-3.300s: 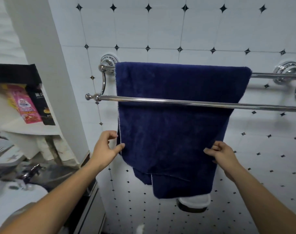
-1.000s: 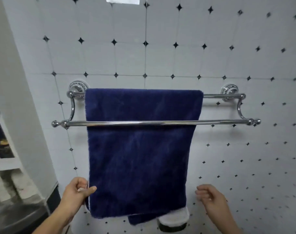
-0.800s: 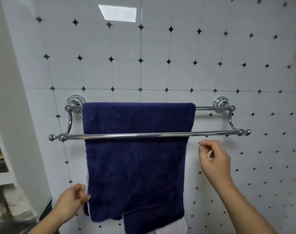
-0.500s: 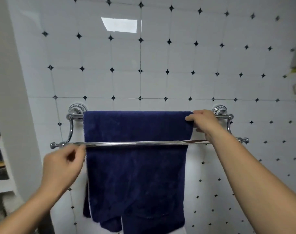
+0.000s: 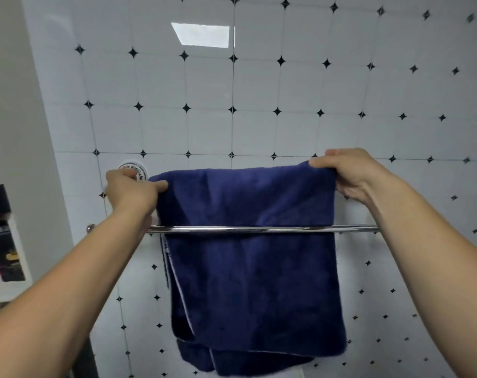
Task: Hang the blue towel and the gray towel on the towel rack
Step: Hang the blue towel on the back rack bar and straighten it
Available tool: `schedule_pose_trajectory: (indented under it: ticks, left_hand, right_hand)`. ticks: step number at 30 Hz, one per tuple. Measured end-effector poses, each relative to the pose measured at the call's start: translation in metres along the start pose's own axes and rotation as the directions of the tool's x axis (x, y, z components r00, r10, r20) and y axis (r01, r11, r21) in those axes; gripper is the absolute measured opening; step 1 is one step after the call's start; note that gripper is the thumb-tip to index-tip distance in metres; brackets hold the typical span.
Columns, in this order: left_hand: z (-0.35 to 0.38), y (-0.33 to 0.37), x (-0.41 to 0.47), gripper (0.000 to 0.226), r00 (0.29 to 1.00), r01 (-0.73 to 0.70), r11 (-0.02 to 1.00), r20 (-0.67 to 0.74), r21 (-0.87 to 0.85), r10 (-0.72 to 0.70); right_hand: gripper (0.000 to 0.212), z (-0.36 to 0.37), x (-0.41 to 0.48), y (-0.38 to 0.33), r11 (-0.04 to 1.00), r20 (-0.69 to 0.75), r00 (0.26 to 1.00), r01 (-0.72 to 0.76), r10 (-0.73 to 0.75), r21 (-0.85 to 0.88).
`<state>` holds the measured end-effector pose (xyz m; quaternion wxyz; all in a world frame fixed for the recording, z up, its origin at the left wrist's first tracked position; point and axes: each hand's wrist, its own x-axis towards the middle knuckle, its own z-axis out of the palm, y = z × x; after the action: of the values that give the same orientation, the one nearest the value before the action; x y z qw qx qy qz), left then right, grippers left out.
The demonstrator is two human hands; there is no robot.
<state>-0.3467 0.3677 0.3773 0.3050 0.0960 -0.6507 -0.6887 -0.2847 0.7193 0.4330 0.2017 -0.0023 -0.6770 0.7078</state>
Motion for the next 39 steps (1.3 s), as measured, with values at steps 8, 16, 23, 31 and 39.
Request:
schedule_pose_trajectory:
  ticks: [8, 16, 23, 31, 39]
  left_hand:
    - [-0.028, 0.005, 0.004, 0.020, 0.712, 0.416, 0.906, 0.594, 0.074, -0.375]
    - [-0.017, 0.002, 0.016, 0.013, 0.704, 0.396, 0.910, 0.595, 0.126, -0.389]
    - [-0.019, -0.003, 0.023, 0.018, 0.876, 0.269, 0.961, 0.429, -0.062, -0.218]
    - [-0.013, -0.010, 0.018, 0.017, 0.980, 0.075, 0.997, 0.185, -0.028, -0.068]
    - [-0.018, -0.014, 0.006, 0.016, 0.944, 0.023, 1.000, 0.330, -0.013, -0.018]
  right_hand:
    - [0.024, -0.038, -0.008, 0.044, 0.887, 0.123, 0.930, -0.368, 0.347, 0.278]
    - [0.009, -0.028, -0.006, 0.041, 0.884, 0.125, 0.921, -0.388, 0.368, 0.259]
    - [0.022, -0.028, 0.011, 0.032, 0.978, -0.105, 0.973, -0.208, 0.204, -0.025]
    - [0.017, -0.015, 0.006, 0.029, 0.876, -0.228, 0.972, -0.156, 0.054, -0.456]
    - [0.011, -0.017, -0.003, 0.053, 0.944, -0.044, 0.996, -0.085, 0.075, -0.319]
